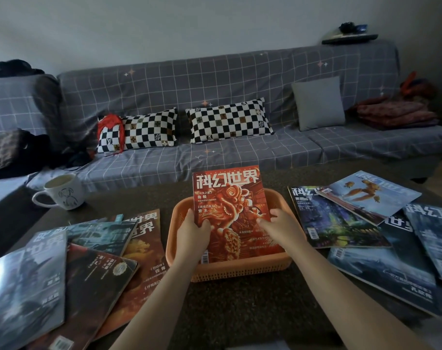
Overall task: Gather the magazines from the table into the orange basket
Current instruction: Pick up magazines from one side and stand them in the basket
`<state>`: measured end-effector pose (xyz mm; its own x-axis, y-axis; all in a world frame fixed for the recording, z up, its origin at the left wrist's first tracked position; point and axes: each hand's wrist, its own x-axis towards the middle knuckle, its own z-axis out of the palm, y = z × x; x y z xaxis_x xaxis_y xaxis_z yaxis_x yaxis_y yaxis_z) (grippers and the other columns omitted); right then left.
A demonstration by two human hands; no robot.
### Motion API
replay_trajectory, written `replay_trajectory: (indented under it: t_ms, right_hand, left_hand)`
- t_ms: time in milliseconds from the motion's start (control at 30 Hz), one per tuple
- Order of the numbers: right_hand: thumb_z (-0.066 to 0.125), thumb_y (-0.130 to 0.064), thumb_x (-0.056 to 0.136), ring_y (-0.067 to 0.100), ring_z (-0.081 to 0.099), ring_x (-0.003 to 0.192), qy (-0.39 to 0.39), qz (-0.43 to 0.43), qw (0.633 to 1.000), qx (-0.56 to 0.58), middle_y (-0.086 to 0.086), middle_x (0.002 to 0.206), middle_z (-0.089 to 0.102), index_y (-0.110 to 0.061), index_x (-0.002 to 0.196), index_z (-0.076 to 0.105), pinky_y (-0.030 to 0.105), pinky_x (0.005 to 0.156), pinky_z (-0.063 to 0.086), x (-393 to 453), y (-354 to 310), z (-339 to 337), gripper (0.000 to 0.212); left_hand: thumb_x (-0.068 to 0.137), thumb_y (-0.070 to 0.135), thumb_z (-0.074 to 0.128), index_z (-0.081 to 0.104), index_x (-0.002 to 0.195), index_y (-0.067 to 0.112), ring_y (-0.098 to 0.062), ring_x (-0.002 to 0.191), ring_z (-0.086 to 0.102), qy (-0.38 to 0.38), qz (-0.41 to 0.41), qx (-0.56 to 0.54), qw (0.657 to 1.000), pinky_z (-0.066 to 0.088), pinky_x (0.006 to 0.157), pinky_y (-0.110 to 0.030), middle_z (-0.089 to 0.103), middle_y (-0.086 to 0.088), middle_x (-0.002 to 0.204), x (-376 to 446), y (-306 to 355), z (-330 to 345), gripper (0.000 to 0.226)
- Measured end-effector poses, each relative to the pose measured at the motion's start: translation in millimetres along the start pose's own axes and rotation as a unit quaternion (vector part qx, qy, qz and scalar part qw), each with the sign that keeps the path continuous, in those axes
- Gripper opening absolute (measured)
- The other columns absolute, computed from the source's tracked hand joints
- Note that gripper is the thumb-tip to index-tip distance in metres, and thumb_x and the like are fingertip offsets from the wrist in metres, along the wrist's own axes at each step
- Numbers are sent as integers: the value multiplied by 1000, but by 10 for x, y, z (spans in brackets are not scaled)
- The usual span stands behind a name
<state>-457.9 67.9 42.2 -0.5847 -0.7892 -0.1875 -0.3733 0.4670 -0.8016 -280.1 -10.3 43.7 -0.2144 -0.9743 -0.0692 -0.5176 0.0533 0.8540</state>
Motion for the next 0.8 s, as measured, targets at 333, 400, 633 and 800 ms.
replay_trajectory:
  t_ms: [333,400,633,800]
  right_hand:
    - [55,-26,92,1,53,82,191,-94,973,89,-8,106,60,-21,122,54,16,62,39,-249,219,-428,30]
    - [54,-26,93,1,54,80,221,-88,967,90,-9,102,59,-20,122,55,21,66,45,-256,374,-570,30]
    - [55,-25,92,16,57,90,266,-22,961,72,6,109,65,-15,119,58,28,77,42,-160,1046,-1027,29]
    - [56,-32,91,22,60,104,258,50,965,-11,6,114,66,-15,120,60,32,84,47,11,1475,-1255,34]
  left_hand:
    - [99,15,48,36,146,28,-11,102,66,-50,86,-127,987,58,75,-26,57,8,130,-468,541,607,50]
    - [99,15,46,38,146,26,-10,126,52,-86,95,-125,984,46,95,-23,49,5,144,-562,682,801,49]
    - [98,12,46,43,143,20,-7,125,52,-190,90,-116,971,42,100,-20,51,3,143,-714,968,1661,46]
    - [99,16,47,35,147,19,-6,115,54,-198,58,-80,975,43,82,-11,45,2,144,-693,939,2118,50]
